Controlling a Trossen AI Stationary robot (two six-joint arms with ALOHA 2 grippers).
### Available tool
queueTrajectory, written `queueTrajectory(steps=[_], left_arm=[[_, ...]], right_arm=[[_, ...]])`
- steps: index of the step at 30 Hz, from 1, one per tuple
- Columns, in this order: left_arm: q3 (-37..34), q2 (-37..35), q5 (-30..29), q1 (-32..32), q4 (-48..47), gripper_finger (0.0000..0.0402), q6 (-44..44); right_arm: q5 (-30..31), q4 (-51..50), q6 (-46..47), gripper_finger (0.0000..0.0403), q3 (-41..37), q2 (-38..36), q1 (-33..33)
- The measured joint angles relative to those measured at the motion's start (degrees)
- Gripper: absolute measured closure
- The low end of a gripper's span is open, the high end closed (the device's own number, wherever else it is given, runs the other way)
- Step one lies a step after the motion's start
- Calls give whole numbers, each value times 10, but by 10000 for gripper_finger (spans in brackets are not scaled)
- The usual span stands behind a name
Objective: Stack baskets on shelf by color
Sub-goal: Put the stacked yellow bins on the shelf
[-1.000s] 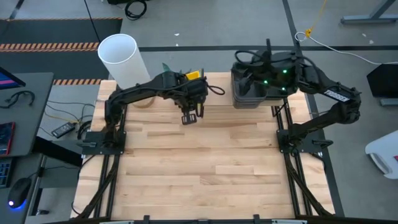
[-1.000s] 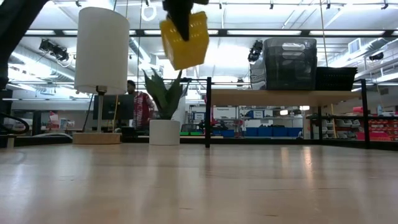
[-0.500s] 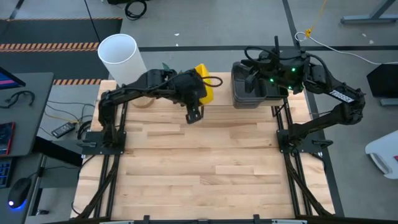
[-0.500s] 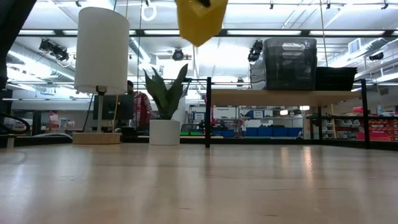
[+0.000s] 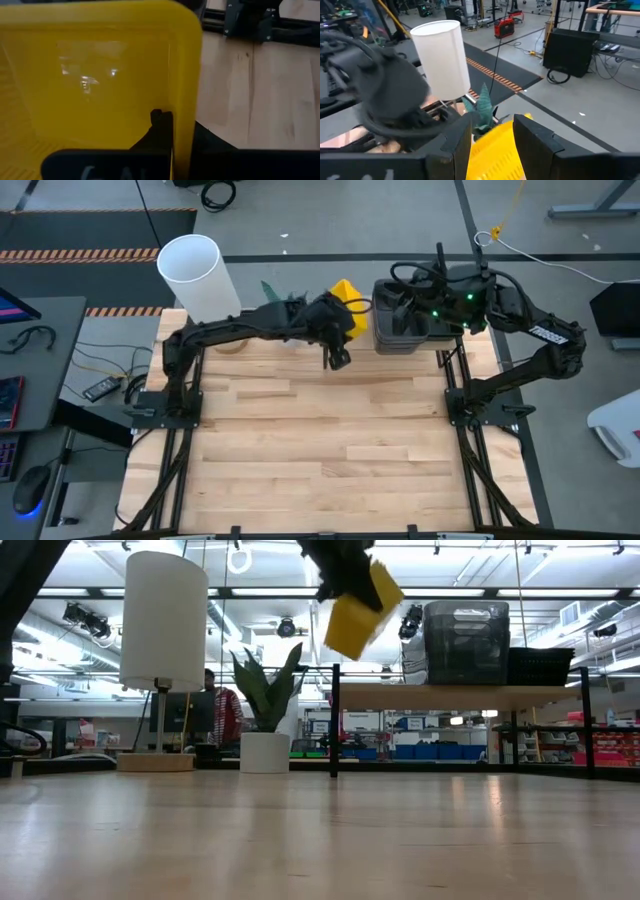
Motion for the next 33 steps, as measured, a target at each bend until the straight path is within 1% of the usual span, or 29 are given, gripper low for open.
queueTrajectory(steps=[3,6,10,11,18,23,26,30,33], left_arm=[[-42,-1,0,0,40,387,4],[-80,-1,-2,-1,61,386,4],[-113,-1,-48,-3,91,386,18],[-117,-1,-51,-3,93,386,23],[-117,7,-52,3,92,386,82],[-117,29,-56,3,100,385,119],[-117,31,-61,2,102,382,120],[-117,32,-64,2,102,365,100],[-117,32,-65,2,102,336,99]], right_arm=[[0,0,0,253,0,0,7],[0,0,0,253,0,0,12],[0,0,1,253,0,0,17],[0,0,1,253,0,0,18],[0,3,0,253,0,0,19],[0,7,0,253,0,0,19],[0,7,-1,253,0,0,19],[0,8,-3,253,0,0,19],[0,10,-4,253,0,0,19]])
